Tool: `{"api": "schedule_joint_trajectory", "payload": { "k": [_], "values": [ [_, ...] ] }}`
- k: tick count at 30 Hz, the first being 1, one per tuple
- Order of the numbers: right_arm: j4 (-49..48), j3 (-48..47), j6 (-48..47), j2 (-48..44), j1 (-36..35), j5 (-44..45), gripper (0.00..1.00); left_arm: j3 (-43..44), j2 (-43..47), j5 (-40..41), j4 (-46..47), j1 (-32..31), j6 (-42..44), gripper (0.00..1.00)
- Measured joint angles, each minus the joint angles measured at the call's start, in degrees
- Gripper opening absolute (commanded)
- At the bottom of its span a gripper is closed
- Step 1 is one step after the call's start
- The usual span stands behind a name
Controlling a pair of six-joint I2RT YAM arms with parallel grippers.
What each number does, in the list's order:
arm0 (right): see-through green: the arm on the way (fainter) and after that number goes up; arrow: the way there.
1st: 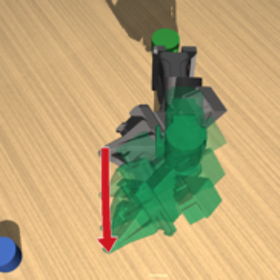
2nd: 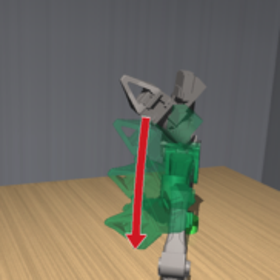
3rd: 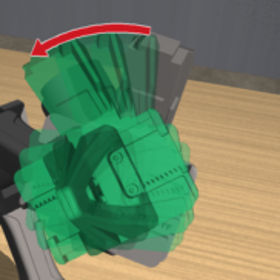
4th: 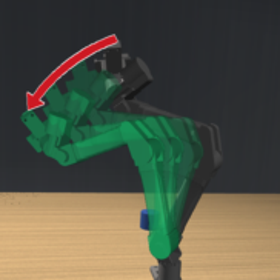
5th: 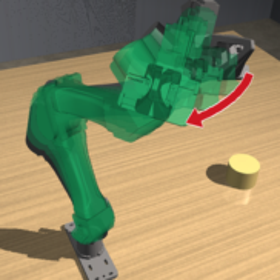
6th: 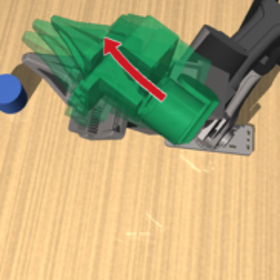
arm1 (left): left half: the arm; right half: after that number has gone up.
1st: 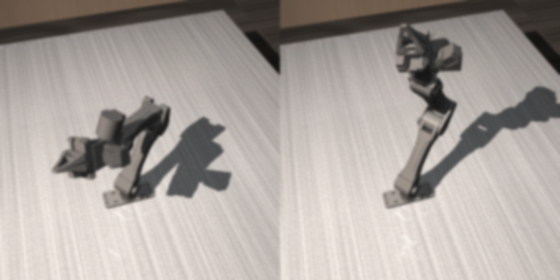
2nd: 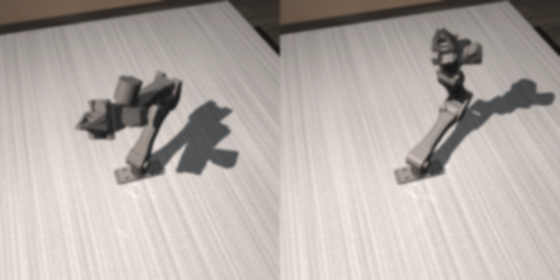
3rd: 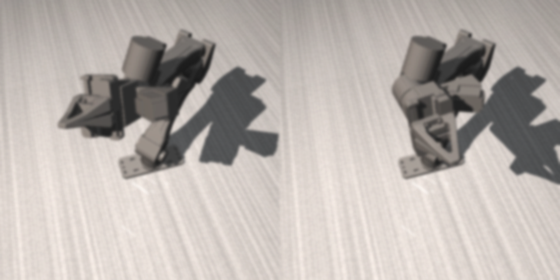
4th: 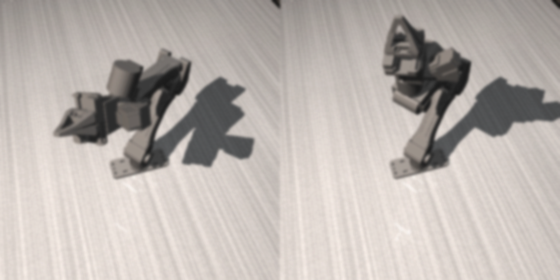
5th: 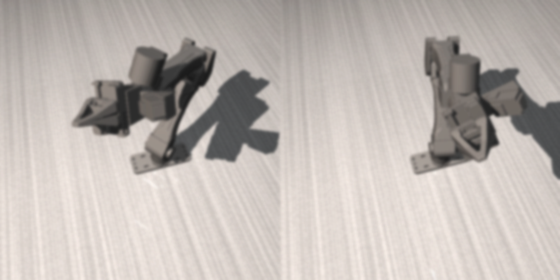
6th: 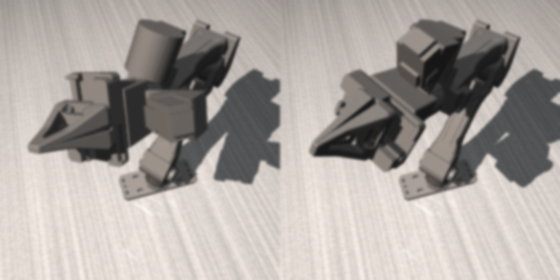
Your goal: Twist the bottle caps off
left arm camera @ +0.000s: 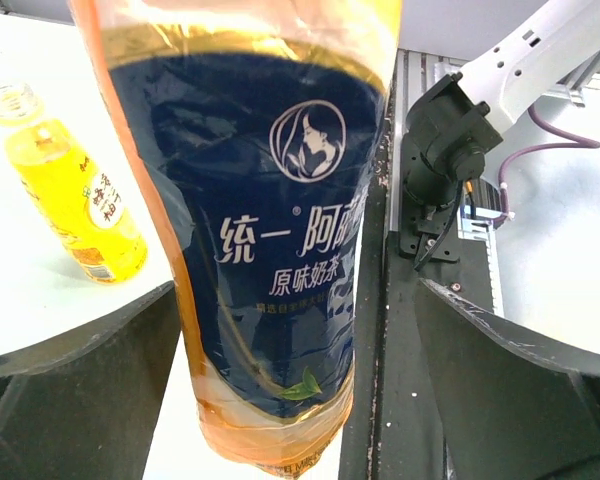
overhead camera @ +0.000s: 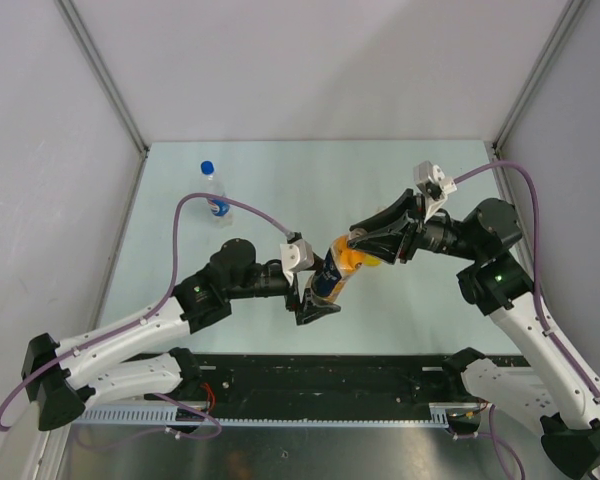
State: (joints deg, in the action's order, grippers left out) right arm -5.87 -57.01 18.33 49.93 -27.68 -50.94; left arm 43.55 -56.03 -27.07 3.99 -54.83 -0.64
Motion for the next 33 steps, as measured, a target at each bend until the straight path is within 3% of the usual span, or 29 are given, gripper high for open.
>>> {"api": "schedule_joint_trajectory", "payload": {
  "k": [14, 22, 33],
  "values": [
    [10.2, 0.0, -7.6, 1.2, 0.0, 8.9, 0.0, -0.9, 5.2, 9.6, 0.0, 0.0, 0.1, 0.99],
    [16.0, 0.0, -10.9, 5.3, -0.2, 21.4, 0.0, -2.8, 8.7, 18.0, 0.0, 0.0, 0.1, 1.0],
    [16.0, 6.5, -9.0, 5.9, 3.1, 39.6, 0.0, -3.8, 8.3, 20.9, -0.2, 0.0, 0.1, 0.99]
  ]
}}
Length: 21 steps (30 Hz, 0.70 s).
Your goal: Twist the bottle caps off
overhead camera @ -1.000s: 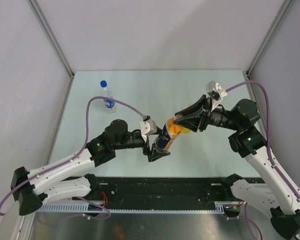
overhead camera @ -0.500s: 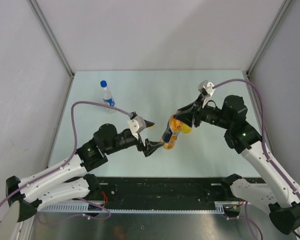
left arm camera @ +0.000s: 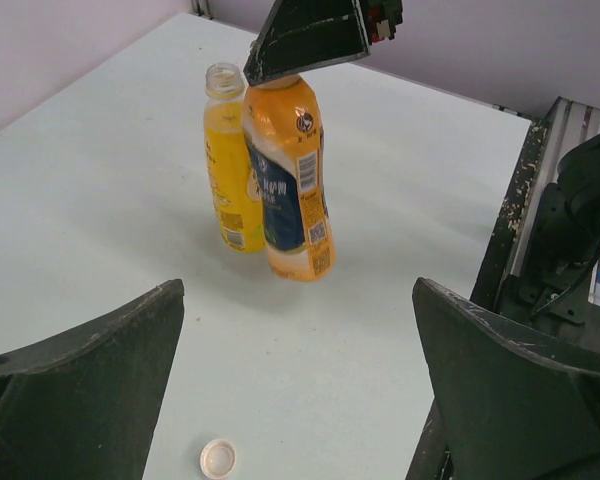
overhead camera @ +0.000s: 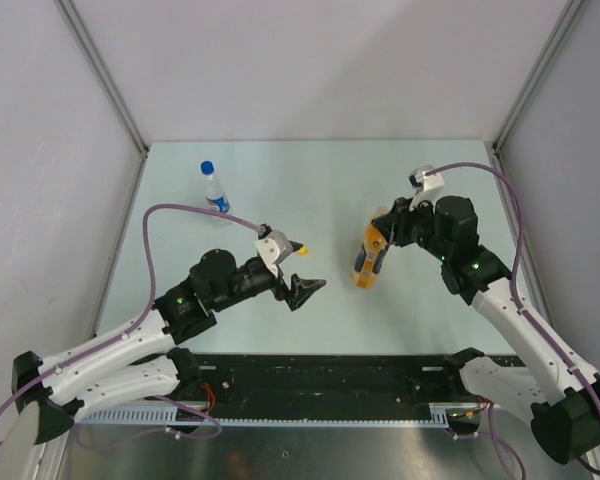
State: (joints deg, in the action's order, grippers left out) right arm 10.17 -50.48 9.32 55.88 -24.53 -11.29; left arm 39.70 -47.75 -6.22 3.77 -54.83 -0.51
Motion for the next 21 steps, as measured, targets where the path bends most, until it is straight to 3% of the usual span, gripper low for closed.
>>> {"api": "schedule_joint_trajectory", "payload": {
  "k": [10, 21],
  "values": [
    [0.0, 2.8, 4.2, -1.7, 5.4, 15.6, 0.0, -0.4, -1.3, 0.1, 0.0, 0.0, 0.6, 0.99],
    [-1.7, 5.3, 5.5, -1.5, 7.0, 23.4, 0.0, -0.4, -3.4, 0.1, 0.0, 0.0, 1.0, 0.99]
  ]
}}
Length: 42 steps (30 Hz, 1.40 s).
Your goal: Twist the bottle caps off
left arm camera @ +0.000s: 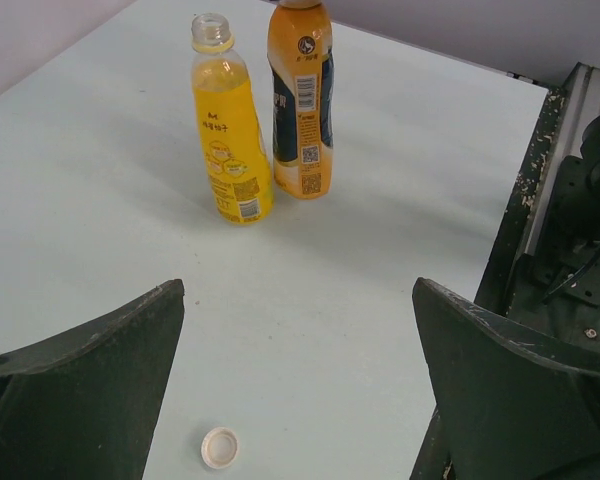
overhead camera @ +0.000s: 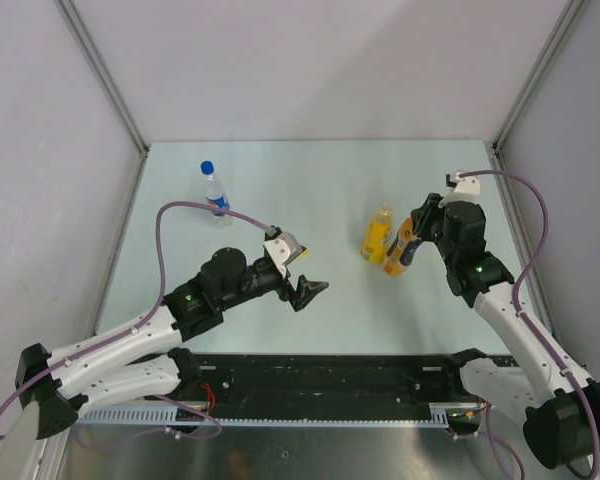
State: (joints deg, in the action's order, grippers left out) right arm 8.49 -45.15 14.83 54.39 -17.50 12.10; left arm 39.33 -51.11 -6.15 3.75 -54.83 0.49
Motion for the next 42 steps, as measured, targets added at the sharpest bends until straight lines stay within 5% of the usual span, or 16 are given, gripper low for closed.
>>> {"api": "schedule_joint_trajectory", "payload": {
  "k": [6, 17, 31, 42],
  "values": [
    [-1.7, 1.6, 0.1, 0.8, 0.0, 1.5, 0.0, 0.0, -0.2, 0.0, 0.0, 0.0, 0.0, 0.99],
    [-4.0, 2.6, -0.2, 2.3, -3.1, 6.7, 0.17, 0.0, -0.3, 0.0, 0.0, 0.0, 0.0, 0.99],
    [-2.8, 3.1, -0.9, -3.4, -7.2, 7.1, 0.96, -0.2, -0.8, 1.0, 0.0, 0.0, -0.1, 0.99],
    [-2.5, 2.2, 1.7, -9.6, -7.2, 1.7, 0.99, -0.3, -1.3, 9.6, -0.1, 0.3, -3.0, 0.99]
  ]
}}
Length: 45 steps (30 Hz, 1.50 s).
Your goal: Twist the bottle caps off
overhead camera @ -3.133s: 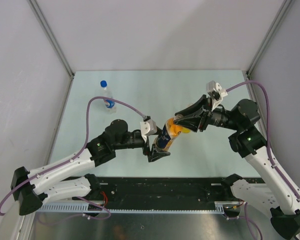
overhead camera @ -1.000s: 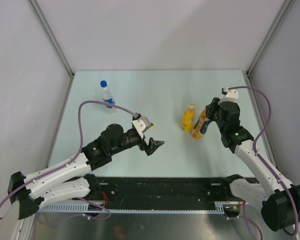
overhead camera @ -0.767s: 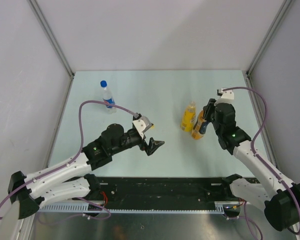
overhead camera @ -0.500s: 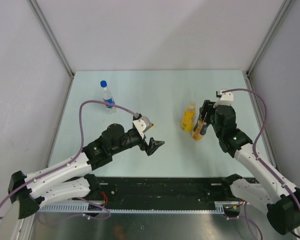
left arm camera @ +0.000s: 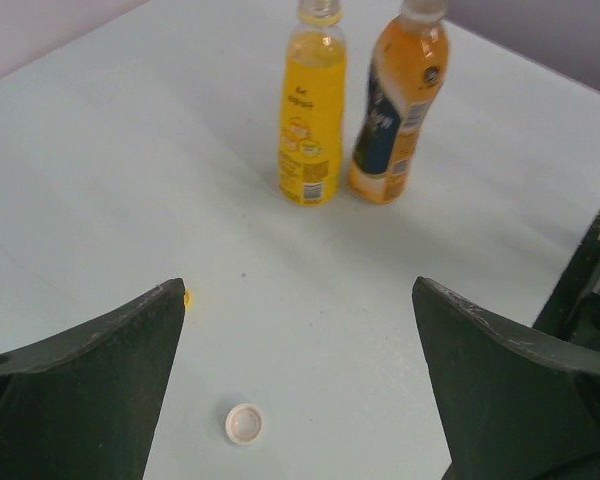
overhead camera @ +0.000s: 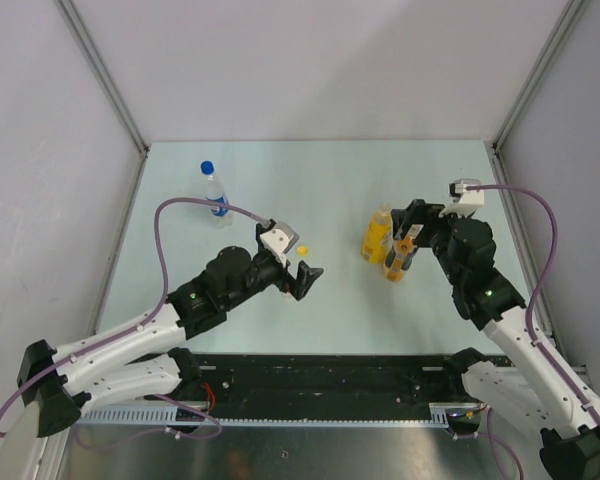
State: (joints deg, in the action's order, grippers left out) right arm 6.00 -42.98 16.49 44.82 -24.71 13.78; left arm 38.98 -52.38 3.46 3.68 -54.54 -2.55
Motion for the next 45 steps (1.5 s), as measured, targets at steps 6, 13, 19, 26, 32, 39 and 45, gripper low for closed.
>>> {"api": "schedule_joint_trajectory", "payload": {
  "k": [6, 13, 19, 26, 32, 39, 45],
  "values": [
    [0.3, -0.5, 0.7, 0.5, 0.0, -3.1, 0.99, 0.0, -3.1, 3.0, -0.8, 3.8, -3.8, 0.99],
    [1.1, -1.6, 2.2, 0.7, 0.0, -6.3, 0.99, 1.9, -9.4, 2.7, -4.8, 12.3, -8.7, 1.0],
    [1.2, -2.2, 3.5, 1.5, -0.1, -9.2, 0.99, 4.6, -12.7, -1.8, -6.1, 22.6, -13.3, 0.99],
    [1.2, -2.3, 3.9, 3.2, -0.1, -10.9, 0.99, 8.1, -13.1, -5.7, -6.6, 30.5, -15.4, 0.99],
    [1.2, -2.3, 3.8, 3.8, -0.1, -13.2, 0.99, 13.5, -13.1, -3.4, -8.7, 33.2, -13.8, 0.99],
    [1.0, -2.8, 3.8, 3.8, -0.1, -15.4, 0.99, 22.6, -14.3, 5.0, -10.6, 36.1, -10.5, 0.99],
    [1.0, -4.0, 3.2, 3.9, -0.1, -16.2, 1.0, 29.4, -21.0, 10.6, -10.8, 38.6, -8.3, 0.99]
  ]
}}
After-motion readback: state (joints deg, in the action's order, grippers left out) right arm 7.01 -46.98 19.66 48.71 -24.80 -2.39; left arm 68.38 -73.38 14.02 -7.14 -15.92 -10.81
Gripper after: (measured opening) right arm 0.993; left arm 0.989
